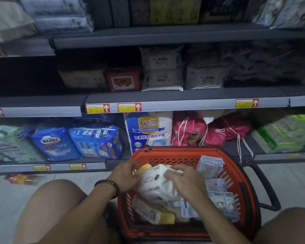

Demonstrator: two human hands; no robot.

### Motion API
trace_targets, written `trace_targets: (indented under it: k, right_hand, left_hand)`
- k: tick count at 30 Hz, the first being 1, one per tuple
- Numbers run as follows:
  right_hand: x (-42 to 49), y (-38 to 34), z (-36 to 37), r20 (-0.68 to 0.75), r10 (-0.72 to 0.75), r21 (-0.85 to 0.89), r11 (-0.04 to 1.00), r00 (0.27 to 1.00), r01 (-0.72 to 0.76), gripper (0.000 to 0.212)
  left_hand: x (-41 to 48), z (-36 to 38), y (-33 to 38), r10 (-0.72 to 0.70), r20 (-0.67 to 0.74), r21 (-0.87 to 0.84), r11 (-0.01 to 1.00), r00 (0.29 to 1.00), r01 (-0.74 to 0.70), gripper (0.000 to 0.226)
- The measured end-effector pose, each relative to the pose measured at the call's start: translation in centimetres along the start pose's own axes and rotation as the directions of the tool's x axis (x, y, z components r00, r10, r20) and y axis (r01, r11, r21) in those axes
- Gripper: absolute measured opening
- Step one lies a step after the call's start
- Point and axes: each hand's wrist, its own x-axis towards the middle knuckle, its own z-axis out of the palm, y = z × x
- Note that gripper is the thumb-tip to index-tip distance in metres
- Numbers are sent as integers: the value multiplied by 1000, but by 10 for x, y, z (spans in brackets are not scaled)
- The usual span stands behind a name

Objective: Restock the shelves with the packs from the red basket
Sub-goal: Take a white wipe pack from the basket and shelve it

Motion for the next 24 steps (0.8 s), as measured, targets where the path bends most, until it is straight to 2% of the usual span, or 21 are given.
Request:
trace_targets:
  k: [1,3,7,12,18,21,22,24]
  right_hand:
    - [3,1,-9,-20,-3,64,998,1000,4,27]
    - [4,4,-17,-37,-23,111,993,999,27,16]
    - [9,17,-11,-51,38,186,982,998,-28,11]
    - [20,26,-20,6,55,262,964,998,-54,6]
    - [28,39,-24,47,104,322,940,994,-113,11]
    - [30,42,-29,152,90,413,899,984,-146,25]
    - [28,43,-30,197,47,427,895,979,-129,32]
    - [25,48,-30,208,-33,393,918,977,-53,42]
  left_hand:
    - [0,-2,2,-22,-2,-58,998,1000,22,35]
    - [-3,-2,8,-67,71,-144,987,995,77,45]
    - [-5,12,17,-143,304,-89,980,942,178,74]
    - [3,16,22,-174,339,-95,971,924,218,100]
    - [14,31,29,-227,374,-284,895,899,344,82]
    - [14,31,43,-162,260,-418,870,952,262,36]
    - [13,30,48,-137,213,-455,862,967,222,31]
    - [13,30,57,-87,129,-505,852,988,141,40]
